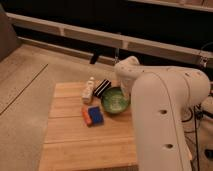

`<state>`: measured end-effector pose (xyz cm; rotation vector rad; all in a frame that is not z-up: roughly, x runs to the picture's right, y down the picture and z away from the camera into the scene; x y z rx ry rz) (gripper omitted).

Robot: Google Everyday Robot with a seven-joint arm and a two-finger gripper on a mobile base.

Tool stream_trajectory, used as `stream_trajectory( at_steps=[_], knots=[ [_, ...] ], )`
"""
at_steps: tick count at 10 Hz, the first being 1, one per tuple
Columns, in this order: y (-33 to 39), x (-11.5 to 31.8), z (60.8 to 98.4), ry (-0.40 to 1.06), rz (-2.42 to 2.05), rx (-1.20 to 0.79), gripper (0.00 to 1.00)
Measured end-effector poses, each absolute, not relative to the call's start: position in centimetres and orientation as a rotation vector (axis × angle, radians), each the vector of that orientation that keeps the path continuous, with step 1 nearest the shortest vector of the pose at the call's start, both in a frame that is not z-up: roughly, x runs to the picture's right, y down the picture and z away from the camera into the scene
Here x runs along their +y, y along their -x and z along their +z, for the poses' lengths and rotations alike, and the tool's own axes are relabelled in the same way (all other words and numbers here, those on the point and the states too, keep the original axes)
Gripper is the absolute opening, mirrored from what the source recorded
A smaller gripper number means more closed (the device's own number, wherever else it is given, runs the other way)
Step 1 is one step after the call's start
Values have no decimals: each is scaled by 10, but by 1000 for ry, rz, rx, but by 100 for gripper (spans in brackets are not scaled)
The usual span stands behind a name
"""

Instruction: Drag the ceramic bowl in a circle

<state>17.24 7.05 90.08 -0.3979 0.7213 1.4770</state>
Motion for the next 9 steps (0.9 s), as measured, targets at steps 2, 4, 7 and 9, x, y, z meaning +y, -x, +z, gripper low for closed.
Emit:
stream_trajectory(
  at_steps=[2,4,7,9],
  knots=[
    [-182,83,901,408,1519,746,55],
    [-177,97,909,456,1558,755,76],
    [-161,91,923,504,1576,715,80],
    [-158,86,924,509,1580,702,80]
  ],
)
